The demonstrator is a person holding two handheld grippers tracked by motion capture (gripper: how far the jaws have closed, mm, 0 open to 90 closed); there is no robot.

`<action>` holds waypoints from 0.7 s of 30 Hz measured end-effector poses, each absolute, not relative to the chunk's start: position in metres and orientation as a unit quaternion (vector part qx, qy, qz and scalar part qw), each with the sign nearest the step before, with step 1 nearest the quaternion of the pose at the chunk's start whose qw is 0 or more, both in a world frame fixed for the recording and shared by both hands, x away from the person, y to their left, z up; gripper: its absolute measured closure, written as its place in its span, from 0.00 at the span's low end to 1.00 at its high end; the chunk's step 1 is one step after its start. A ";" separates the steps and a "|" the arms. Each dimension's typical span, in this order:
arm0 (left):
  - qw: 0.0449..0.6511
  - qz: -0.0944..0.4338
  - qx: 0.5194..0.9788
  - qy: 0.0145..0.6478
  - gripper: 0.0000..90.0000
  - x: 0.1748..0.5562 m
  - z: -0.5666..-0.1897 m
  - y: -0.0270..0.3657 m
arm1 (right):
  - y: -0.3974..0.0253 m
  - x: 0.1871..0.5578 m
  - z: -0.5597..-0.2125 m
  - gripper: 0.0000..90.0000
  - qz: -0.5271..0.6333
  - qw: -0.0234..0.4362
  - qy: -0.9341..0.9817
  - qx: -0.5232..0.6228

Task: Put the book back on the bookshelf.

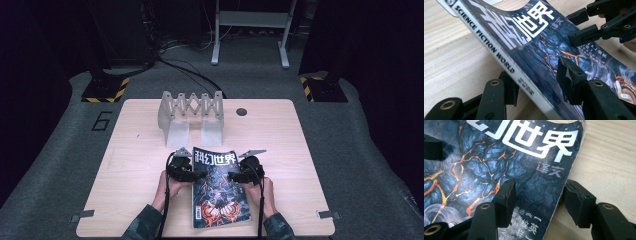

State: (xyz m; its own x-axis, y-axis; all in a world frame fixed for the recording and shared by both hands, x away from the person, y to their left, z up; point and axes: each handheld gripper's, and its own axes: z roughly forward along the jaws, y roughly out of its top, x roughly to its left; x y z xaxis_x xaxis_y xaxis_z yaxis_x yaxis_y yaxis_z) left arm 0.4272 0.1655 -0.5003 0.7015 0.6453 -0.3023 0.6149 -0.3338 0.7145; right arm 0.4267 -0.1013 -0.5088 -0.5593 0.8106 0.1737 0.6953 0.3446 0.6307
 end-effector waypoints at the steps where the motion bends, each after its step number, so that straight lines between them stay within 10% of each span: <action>1: 0.427 0.016 0.819 0.383 0.60 0.429 -0.500 0.165 | -0.101 0.426 -0.509 0.49 0.337 0.085 0.815 0.463; 21: 0.456 0.037 0.813 0.359 0.77 0.425 -0.485 0.161 | -0.108 0.433 -0.509 0.41 0.354 0.047 0.823 0.442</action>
State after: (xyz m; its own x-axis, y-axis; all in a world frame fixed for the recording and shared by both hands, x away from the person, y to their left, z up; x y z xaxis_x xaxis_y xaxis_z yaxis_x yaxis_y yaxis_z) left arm 0.4254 0.1613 -0.4849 0.7402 0.6173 -0.2666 0.5492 -0.3262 0.7694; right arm 0.4334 -0.1080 -0.5090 -0.6043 0.7614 0.2349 0.6943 0.3586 0.6240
